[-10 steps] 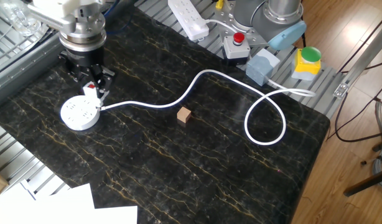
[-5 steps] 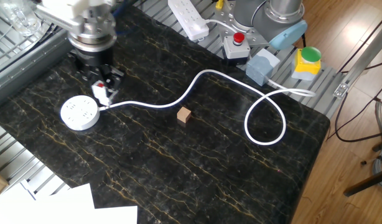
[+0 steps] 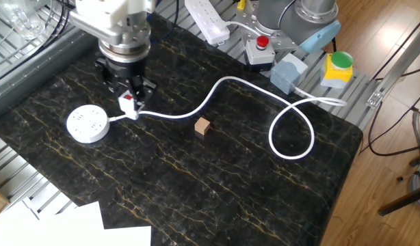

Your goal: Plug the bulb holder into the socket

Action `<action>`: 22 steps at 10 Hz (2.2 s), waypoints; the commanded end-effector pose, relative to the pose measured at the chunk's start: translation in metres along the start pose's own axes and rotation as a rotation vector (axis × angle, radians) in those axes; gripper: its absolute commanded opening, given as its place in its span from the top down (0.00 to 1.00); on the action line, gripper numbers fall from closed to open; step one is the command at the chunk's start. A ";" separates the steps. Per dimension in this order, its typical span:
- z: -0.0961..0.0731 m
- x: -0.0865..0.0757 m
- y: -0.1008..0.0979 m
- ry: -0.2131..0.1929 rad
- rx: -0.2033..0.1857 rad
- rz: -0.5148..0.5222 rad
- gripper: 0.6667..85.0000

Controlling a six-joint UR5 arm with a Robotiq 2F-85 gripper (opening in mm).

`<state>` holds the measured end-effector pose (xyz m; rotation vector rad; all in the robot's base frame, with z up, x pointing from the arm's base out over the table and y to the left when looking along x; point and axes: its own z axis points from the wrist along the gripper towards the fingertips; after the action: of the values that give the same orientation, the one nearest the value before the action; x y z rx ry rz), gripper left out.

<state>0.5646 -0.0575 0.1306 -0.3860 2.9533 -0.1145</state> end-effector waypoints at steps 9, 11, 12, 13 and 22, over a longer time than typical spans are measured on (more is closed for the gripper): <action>0.009 -0.006 -0.032 -0.018 0.003 -0.066 1.00; 0.009 -0.005 -0.030 -0.014 -0.007 0.034 1.00; 0.009 -0.010 -0.034 -0.035 0.006 0.070 1.00; 0.008 -0.015 -0.036 -0.055 0.015 0.092 1.00; 0.002 -0.027 -0.081 -0.041 0.007 0.037 1.00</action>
<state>0.6004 -0.1096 0.1340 -0.2911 2.9115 -0.1335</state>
